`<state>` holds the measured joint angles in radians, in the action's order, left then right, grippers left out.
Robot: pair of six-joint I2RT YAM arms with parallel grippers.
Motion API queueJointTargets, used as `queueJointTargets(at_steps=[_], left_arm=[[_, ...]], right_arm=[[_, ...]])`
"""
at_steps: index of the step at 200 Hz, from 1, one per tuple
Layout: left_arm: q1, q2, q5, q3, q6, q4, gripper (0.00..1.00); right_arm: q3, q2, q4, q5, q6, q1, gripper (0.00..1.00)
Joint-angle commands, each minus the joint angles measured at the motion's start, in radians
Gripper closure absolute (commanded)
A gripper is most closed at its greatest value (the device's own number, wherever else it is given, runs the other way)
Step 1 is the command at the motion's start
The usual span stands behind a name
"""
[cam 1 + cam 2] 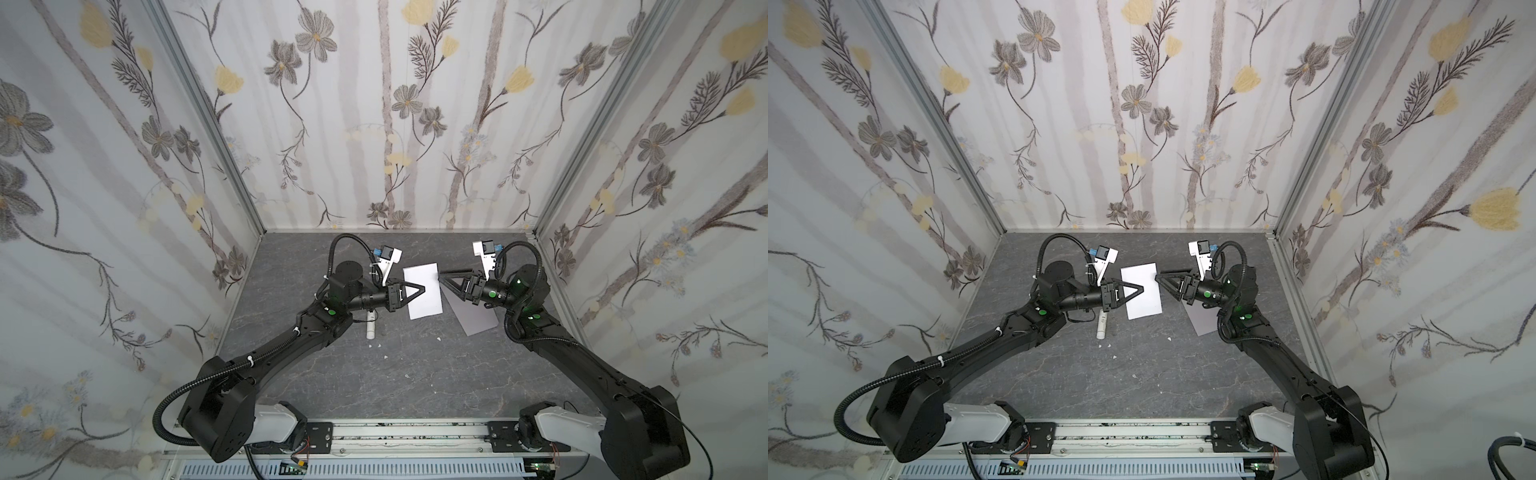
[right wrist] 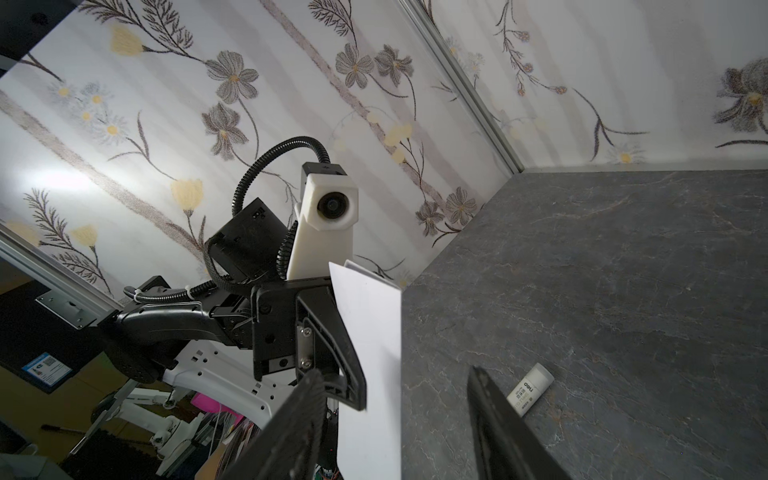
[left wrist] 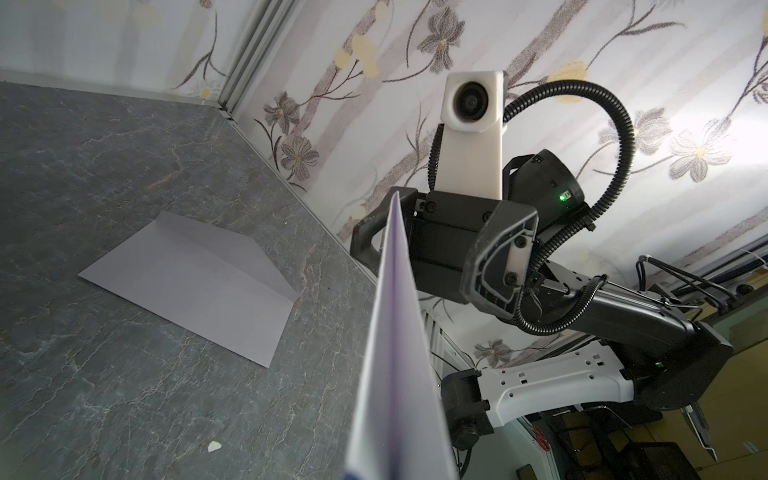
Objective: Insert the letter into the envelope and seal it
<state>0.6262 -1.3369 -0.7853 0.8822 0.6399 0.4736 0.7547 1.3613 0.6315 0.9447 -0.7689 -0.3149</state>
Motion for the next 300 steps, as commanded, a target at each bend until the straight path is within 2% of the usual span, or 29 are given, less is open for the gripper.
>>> queueJointTargets(at_steps=[1, 46, 58, 68, 82, 110, 117, 122, 135, 143, 158, 164, 169, 178, 203, 221, 227, 238, 248, 255, 260, 269, 271, 296, 300], left_arm=[[0.001, -0.002, -0.027, 0.013, 0.015, 0.03, 1.0], [0.007, -0.009, -0.034, 0.024, 0.024, 0.031, 1.0], [0.007, -0.011, -0.036, 0.025, 0.026, 0.031, 1.0], [0.006, -0.013, -0.037, 0.028, 0.026, 0.031, 1.0], [0.007, -0.016, -0.038, 0.03, 0.026, 0.033, 1.0], [0.007, -0.024, -0.038, 0.037, 0.029, 0.033, 1.0], [0.007, -0.024, -0.037, 0.037, 0.029, 0.034, 1.0], [0.007, -0.022, -0.036, 0.038, 0.028, 0.035, 1.0], [0.006, -0.021, -0.031, 0.038, 0.026, 0.034, 1.0], [0.007, -0.019, -0.029, 0.039, 0.026, 0.035, 1.0], [0.007, -0.017, -0.026, 0.039, 0.026, 0.036, 1.0], [0.007, -0.018, -0.026, 0.038, 0.027, 0.037, 1.0], [0.007, -0.017, -0.026, 0.039, 0.027, 0.037, 1.0], [0.007, -0.017, -0.027, 0.04, 0.027, 0.037, 1.0], [0.007, -0.016, -0.024, 0.04, 0.029, 0.039, 1.0], [0.006, -0.014, -0.022, 0.04, 0.029, 0.04, 1.0], [0.007, -0.014, -0.02, 0.04, 0.03, 0.04, 1.0], [0.007, -0.013, -0.02, 0.039, 0.03, 0.042, 1.0], [0.007, -0.013, -0.019, 0.04, 0.031, 0.043, 1.0], [0.007, -0.013, -0.019, 0.04, 0.03, 0.043, 1.0], [0.006, -0.013, -0.017, 0.04, 0.03, 0.044, 1.0], [0.007, -0.013, -0.016, 0.04, 0.032, 0.045, 1.0], [0.007, -0.013, -0.015, 0.041, 0.031, 0.045, 1.0], [0.007, -0.017, -0.018, 0.043, 0.038, 0.046, 1.0], [0.007, -0.017, -0.018, 0.044, 0.04, 0.048, 1.0]], right_arm=[[0.046, 0.025, 0.043, 0.015, 0.002, 0.001, 0.46], [0.09, 0.072, 0.07, 0.034, -0.019, 0.0, 0.55], [0.096, 0.08, 0.073, 0.044, -0.024, 0.001, 0.6], [0.098, 0.083, 0.078, 0.046, -0.027, 0.0, 0.72], [0.1, 0.085, 0.075, 0.048, -0.027, 0.0, 1.0], [0.1, 0.084, 0.073, 0.05, -0.027, 0.002, 1.0], [0.097, 0.083, 0.072, 0.05, -0.027, 0.001, 0.85], [0.095, 0.081, 0.072, 0.05, -0.026, 0.001, 0.78], [0.086, 0.072, 0.072, 0.048, -0.026, 0.001, 0.66], [0.079, 0.066, 0.075, 0.049, -0.026, 0.0, 0.64], [0.067, 0.056, 0.076, 0.045, -0.027, 0.002, 0.65], [0.062, 0.052, 0.078, 0.045, -0.027, 0.001, 0.68], [0.058, 0.051, 0.078, 0.044, -0.027, 0.001, 0.76], [0.054, 0.049, 0.079, 0.048, -0.027, 0.001, 1.0], [0.046, 0.044, 0.078, 0.048, -0.03, 0.002, 1.0], [0.038, 0.037, 0.082, 0.049, -0.03, 0.001, 0.69], [0.035, 0.034, 0.082, 0.046, -0.031, 0.001, 0.64], [0.03, 0.029, 0.082, 0.047, -0.03, 0.001, 0.63], [0.025, 0.026, 0.082, 0.049, -0.03, 0.0, 0.63], [0.021, 0.024, 0.084, 0.049, -0.03, 0.0, 0.67], [0.019, 0.023, 0.084, 0.049, -0.03, 0.001, 0.75], [0.015, 0.022, 0.086, 0.051, -0.033, 0.0, 0.98], [0.014, 0.023, 0.088, 0.052, -0.034, 0.0, 1.0], [0.006, 0.019, 0.103, 0.054, -0.041, -0.001, 1.0], [0.006, 0.018, 0.106, 0.055, -0.042, 0.0, 0.92]])
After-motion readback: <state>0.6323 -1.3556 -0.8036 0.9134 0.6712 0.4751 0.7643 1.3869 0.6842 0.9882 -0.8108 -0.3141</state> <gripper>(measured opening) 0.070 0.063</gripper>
